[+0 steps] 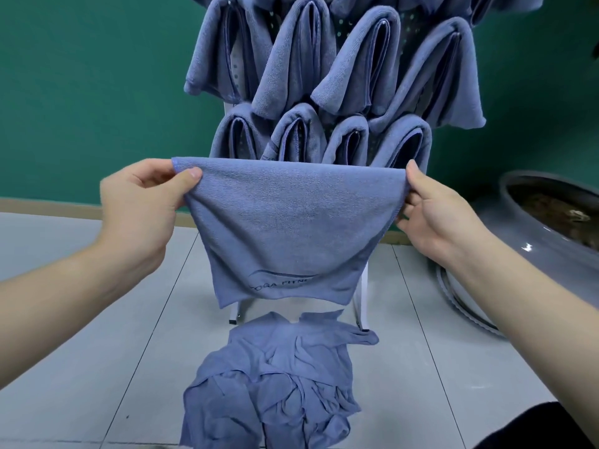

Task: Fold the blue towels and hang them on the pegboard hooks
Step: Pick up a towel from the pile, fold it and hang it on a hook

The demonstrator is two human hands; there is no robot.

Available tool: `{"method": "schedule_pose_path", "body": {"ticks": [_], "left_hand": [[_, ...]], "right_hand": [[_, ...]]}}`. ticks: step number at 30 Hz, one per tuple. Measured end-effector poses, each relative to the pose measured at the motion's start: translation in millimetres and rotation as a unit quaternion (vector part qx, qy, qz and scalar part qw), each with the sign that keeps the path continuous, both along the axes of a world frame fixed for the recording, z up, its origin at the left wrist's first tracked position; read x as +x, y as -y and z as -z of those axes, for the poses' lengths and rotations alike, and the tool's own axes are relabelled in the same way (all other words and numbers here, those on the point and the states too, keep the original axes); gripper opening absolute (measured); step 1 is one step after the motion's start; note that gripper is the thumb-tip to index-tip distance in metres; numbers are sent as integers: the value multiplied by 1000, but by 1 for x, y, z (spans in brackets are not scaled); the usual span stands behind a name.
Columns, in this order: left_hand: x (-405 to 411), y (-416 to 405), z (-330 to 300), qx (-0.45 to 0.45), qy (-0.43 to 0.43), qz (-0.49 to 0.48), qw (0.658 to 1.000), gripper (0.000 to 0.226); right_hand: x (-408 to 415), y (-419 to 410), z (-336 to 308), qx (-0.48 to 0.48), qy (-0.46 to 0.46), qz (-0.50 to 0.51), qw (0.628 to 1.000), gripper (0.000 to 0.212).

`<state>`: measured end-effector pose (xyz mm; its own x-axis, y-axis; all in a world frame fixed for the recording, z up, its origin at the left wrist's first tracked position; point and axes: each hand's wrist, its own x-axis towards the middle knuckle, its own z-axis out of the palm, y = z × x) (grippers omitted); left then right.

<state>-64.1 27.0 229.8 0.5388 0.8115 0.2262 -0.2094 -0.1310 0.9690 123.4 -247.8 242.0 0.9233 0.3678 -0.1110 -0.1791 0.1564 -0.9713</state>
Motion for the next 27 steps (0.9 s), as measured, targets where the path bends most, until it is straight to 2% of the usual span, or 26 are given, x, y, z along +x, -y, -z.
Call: {"method": "schedule_pose_path", "body": {"ticks": [4, 5, 7, 8, 10, 11, 13, 16, 19, 24, 27], "left_hand": [[6, -5, 5, -43, -1, -19, 999, 35], [7, -8, 6, -61, -19, -7, 998, 34], [10, -16, 11, -72, -101, 58, 991, 18], [10, -21, 16, -72, -152, 98, 981, 9], [10, -32, 30, -75, -243, 144, 956, 16], [9, -35, 37, -81, -273, 149, 947, 18], [7, -36, 48, -88, -309, 150, 935, 24], [10, -28, 57, -79, -317, 119, 938, 33], [16, -9, 49, -66, -280, 96, 953, 36], [17, 27, 24, 22, -237, 85, 967, 32], [12, 49, 15, 34, -222, 110, 968, 27]], "right_hand": [[-2, 3, 3, -31, 65, -37, 997, 11], [0, 3, 5, -44, 77, -38, 995, 10], [6, 3, 13, -82, 87, -10, 993, 6], [10, 3, 18, -106, 80, 8, 991, 10], [15, 2, 32, -134, 32, 24, 990, 30], [16, 0, 40, -141, -3, 22, 990, 39], [14, -5, 52, -161, -69, 9, 984, 43], [3, -17, 57, -181, -118, -17, 976, 35], [-16, -32, 53, -176, -98, -40, 979, 5], [-59, -53, 44, -159, -8, -38, 986, 13], [-81, -62, 38, -132, 34, -42, 990, 9]]}}
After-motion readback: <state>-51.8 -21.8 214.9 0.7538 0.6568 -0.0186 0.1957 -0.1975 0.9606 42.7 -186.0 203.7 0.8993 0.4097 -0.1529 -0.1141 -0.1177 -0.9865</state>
